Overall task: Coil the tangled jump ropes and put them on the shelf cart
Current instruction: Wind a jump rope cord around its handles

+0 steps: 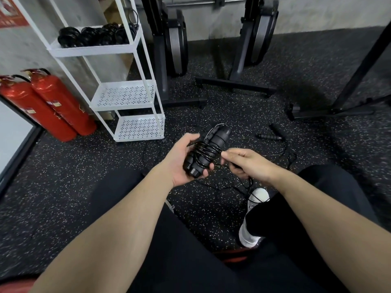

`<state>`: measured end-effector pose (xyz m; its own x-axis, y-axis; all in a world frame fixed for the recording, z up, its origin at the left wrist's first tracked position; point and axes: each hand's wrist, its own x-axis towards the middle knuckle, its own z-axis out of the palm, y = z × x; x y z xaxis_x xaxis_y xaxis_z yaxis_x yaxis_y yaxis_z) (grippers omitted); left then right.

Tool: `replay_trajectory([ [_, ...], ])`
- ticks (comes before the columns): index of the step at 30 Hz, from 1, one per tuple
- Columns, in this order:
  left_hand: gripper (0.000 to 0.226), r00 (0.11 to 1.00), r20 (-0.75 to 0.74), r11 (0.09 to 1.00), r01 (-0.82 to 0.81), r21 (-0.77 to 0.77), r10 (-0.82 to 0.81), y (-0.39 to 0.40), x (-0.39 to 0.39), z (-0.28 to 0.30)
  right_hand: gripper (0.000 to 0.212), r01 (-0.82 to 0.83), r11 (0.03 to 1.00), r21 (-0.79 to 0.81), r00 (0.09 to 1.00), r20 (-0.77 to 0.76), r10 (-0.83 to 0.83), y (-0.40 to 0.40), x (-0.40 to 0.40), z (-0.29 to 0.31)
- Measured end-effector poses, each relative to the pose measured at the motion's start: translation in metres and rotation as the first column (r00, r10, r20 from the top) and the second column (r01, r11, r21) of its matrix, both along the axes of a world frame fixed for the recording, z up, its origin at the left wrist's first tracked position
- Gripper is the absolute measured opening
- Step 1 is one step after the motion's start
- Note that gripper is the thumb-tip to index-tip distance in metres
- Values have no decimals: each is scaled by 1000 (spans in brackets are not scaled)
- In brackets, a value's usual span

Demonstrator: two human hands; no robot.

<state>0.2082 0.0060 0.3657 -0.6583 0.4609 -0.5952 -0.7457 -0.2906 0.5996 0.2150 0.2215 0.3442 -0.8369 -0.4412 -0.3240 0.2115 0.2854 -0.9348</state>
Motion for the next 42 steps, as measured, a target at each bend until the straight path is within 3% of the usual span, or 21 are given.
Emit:
replay_trajectory([
  [6,43,999,-19,998,-44,-35,43,3,-4,0,53,72,993,89,997,-30,-69,4,2,2],
  [13,49,985,72,959,-172,224,159,-11,-9,1,28,41,973,-227,999,8,-40,18,-3,1],
  [16,51,986,78,936,-166,311,149,-16,-9,4,38,13,998,-62,1000,23,-12,21,-3,-5],
  [20,51,998,6,979,-62,192,62,-16,-4,7,51,122,979,166,992,21,-127,20,-5,-7],
  [25,54,983,-71,985,172,19,-170,-7,3,11,49,195,955,222,975,62,-213,24,-8,-7],
  [27,61,955,-95,957,268,-114,-279,-3,5,12,37,196,943,267,972,71,-222,23,-8,-7],
  [29,54,916,-94,909,367,-198,-390,1,8,14,28,208,933,295,968,75,-240,22,-9,-7],
  [32,35,838,-129,830,482,-280,-530,3,10,15,27,209,959,192,965,117,-234,23,-9,-7],
  [34,30,805,-131,797,524,-299,-578,2,8,13,9,221,966,134,958,155,-240,25,-10,-6],
  [35,29,797,-119,786,539,-302,-592,1,8,12,9,230,966,121,955,165,-248,24,-10,-4],
  [39,24,758,-108,722,553,-416,-643,6,7,10,44,199,969,148,963,152,-221,23,-9,-3],
  [42,51,742,-82,674,549,-495,-665,11,5,4,42,184,962,200,976,76,-202,22,-9,-2],
])
